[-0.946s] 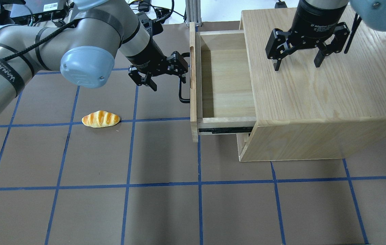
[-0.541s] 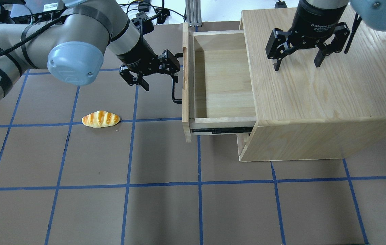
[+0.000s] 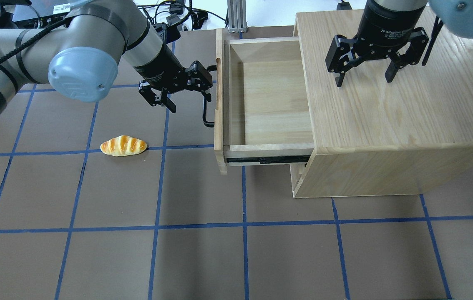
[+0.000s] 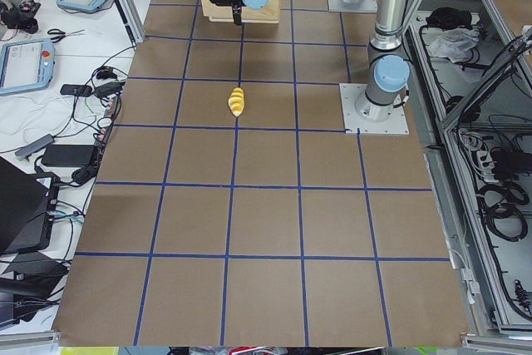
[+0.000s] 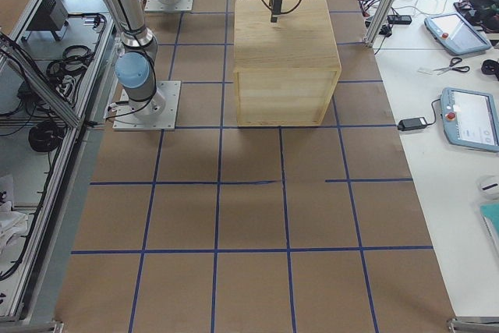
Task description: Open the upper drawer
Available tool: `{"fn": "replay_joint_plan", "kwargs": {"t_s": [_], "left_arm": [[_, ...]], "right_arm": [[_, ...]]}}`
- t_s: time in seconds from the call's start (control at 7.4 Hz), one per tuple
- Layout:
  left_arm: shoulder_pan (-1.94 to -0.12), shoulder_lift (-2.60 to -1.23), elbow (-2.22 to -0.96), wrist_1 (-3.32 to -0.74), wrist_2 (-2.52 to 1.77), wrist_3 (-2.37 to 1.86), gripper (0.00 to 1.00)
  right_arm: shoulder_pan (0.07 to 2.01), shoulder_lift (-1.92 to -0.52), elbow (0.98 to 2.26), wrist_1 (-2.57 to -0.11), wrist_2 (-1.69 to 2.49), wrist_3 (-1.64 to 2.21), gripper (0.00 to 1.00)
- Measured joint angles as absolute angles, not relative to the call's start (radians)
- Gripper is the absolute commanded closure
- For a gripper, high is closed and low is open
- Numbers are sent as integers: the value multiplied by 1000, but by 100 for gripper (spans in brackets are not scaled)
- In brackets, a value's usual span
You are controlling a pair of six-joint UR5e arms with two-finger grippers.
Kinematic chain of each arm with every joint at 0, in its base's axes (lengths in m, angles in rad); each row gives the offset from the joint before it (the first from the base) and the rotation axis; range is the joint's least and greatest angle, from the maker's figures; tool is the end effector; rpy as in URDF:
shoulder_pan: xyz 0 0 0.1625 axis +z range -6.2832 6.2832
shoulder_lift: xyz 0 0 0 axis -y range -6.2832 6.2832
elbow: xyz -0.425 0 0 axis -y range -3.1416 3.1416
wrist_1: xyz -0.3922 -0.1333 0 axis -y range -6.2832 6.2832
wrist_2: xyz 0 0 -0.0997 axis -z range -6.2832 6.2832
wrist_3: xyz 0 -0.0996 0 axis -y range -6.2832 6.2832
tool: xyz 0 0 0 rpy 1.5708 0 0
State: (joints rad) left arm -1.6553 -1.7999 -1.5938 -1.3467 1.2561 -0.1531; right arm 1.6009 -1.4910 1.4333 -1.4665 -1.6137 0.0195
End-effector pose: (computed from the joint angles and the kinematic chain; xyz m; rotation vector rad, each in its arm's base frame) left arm -0.2119 -0.5574 0.3811 0.1034 -2.8291 -0.0926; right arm 0.1446 -0.5163 0.5047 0.0180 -3.0967 -0.0705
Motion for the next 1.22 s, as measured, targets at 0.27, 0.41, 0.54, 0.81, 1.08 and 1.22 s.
{"fn": "replay_joint_plan", "kwargs": {"t_s": [0.27, 0.41, 0.54, 0.81, 1.08, 1.22], "left_arm": [[-1639, -1795, -1594, -1365, 1256, -147, 0], [-1632, -1792, -1594, -1373, 1256, -147, 0], [-1628, -1788, -1593, -1379, 1256, -147, 0], [-1615, -1773, -1588, -1410, 1256, -146, 0], [-1594, -1746, -1574, -1459, 1278, -136, 0], [-1577, -1725, -1566, -1499, 1327, -110, 0]], "right_arm": [[1601, -1491, 1433, -1467, -1614, 20, 0], [1600, -1491, 1433, -1466, -1614, 19, 0], [1600, -1491, 1433, -1466, -1614, 19, 0], [1601, -1491, 1433, -1466, -1614, 19, 0], [1601, -1491, 1433, -1466, -1614, 20, 0], [1601, -1491, 1433, -1466, -1614, 20, 0]]}}
